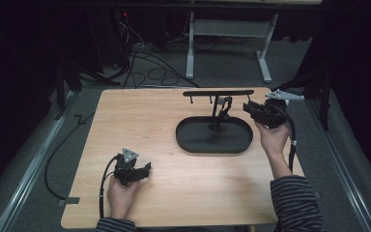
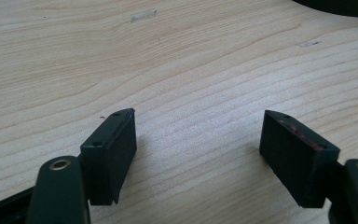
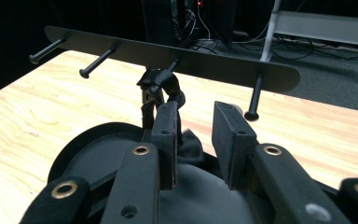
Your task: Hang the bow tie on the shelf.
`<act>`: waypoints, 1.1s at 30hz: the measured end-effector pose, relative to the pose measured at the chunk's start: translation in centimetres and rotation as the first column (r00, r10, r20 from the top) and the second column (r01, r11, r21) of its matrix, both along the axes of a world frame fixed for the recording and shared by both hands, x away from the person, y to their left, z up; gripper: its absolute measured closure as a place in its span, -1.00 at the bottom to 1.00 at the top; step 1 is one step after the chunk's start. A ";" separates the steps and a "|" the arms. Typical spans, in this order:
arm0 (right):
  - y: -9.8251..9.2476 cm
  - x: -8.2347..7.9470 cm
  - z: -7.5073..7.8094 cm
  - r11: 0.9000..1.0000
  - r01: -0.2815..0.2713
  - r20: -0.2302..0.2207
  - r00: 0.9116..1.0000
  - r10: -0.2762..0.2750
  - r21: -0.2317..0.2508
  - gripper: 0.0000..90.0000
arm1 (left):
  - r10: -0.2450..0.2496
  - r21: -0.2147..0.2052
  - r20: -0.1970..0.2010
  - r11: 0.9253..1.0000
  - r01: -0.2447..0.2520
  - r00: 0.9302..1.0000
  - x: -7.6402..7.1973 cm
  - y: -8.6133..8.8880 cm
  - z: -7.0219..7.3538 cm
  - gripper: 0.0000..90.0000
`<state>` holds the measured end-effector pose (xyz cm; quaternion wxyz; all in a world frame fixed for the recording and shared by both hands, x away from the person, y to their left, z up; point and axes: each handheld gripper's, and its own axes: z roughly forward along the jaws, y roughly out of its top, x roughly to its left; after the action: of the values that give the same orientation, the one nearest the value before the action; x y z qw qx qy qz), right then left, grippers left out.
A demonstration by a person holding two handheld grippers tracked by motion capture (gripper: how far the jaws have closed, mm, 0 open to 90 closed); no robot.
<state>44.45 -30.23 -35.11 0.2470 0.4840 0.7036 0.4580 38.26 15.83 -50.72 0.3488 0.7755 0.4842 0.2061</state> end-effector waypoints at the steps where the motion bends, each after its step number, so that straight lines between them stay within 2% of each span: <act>1: -0.1 -0.1 0.0 1.000 0.002 -0.002 1.000 -0.002 -0.001 0.60 | 0.000 0.000 0.000 1.000 0.000 1.000 0.0 0.0 0.0 -0.38; 23: -1.8 -2.4 0.1 1.000 -0.009 0.012 1.000 0.009 0.027 0.45 | 0.000 0.000 0.000 1.000 0.000 1.000 0.0 0.0 0.0 -0.38; 33: -2.9 -3.9 0.3 0.999 0.002 0.029 1.000 -0.003 0.045 0.41 | 0.000 0.000 0.000 1.000 0.000 1.000 0.0 0.0 0.0 -0.39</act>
<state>40.54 -33.11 -34.80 0.2469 0.4835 0.6887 0.4806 38.26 15.82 -50.72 0.3486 0.7756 0.4841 0.2063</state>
